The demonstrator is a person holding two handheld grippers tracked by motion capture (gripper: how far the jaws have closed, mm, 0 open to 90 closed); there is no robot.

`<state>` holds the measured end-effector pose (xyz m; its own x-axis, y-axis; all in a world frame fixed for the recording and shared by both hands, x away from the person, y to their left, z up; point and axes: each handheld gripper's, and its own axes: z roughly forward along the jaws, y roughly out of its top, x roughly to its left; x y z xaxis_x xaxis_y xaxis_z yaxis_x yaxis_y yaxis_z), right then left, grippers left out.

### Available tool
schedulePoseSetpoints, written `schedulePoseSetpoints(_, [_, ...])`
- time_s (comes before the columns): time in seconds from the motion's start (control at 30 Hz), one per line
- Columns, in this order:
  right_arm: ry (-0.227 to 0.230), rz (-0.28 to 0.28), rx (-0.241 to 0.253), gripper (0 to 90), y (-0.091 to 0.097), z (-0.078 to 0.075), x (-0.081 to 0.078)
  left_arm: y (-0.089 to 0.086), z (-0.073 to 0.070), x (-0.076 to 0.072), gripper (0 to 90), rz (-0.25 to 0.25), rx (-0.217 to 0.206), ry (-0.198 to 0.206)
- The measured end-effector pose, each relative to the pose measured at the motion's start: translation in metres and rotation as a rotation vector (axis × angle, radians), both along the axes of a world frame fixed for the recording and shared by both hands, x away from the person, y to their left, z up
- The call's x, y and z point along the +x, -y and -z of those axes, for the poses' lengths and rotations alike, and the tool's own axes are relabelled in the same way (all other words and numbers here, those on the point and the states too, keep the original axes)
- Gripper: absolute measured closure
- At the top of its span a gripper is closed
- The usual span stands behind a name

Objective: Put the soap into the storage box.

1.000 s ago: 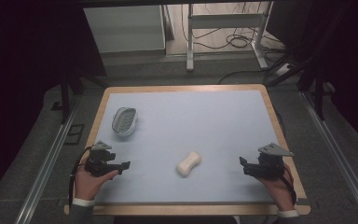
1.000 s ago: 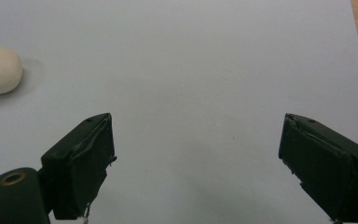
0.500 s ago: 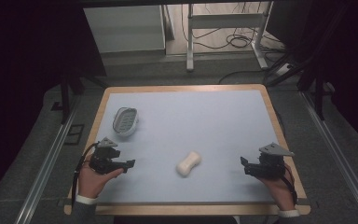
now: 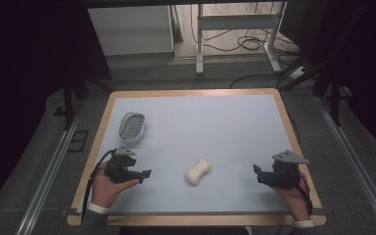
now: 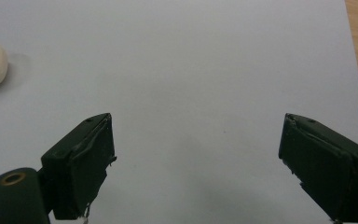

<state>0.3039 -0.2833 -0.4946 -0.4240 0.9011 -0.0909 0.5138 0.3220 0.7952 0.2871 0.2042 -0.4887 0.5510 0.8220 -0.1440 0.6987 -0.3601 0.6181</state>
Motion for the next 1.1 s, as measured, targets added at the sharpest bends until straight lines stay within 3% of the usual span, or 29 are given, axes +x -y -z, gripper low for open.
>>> schedulePoseSetpoints(0.67, [0.001,0.007,-0.008,10.4,0.000,0.001,0.000,0.025,-0.004,0.005,24.0,0.054,0.016,-0.014])
schedulePoseSetpoints(1.1, [-0.003,0.007,-0.008,10.4,0.000,0.002,0.000,0.051,-0.003,0.008,23.8,0.116,0.025,-0.022])
